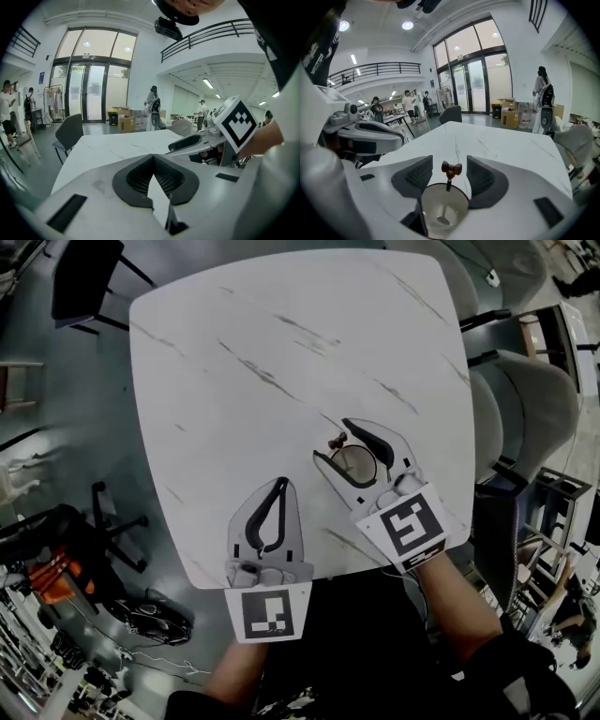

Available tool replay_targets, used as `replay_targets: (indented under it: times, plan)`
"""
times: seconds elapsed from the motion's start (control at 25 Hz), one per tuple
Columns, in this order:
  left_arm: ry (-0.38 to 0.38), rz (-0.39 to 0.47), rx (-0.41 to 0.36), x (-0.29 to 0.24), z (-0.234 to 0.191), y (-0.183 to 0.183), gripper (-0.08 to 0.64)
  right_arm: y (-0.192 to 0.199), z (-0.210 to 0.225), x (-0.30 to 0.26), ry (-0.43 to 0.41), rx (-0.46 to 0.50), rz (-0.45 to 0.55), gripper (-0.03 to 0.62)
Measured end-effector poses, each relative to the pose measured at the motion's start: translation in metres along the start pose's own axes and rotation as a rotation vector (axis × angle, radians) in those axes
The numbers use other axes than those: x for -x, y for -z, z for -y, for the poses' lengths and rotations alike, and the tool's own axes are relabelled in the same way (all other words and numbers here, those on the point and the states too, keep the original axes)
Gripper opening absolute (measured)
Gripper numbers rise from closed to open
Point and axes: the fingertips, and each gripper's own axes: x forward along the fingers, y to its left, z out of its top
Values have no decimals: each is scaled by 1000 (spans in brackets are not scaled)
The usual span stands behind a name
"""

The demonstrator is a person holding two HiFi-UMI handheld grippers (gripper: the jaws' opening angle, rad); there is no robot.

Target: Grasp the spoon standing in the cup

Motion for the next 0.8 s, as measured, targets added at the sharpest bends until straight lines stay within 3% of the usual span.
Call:
replay_targets:
  times: [0.04,0.12,0.6,0.8]
  plan:
    - [-4,-1,0,1,-2,0,9,1,2,-1,16,-2,-15,270]
    - [-9,-9,-2,4,-6,2,9,0,5,1,47,-29,-10,181]
    - [-15,11,-15,11,2,-4,9,-25,21,43,129,-110,139,179]
    - [-15,12,-21,14,12,0,9,-32,29,75,219,-87,256,179]
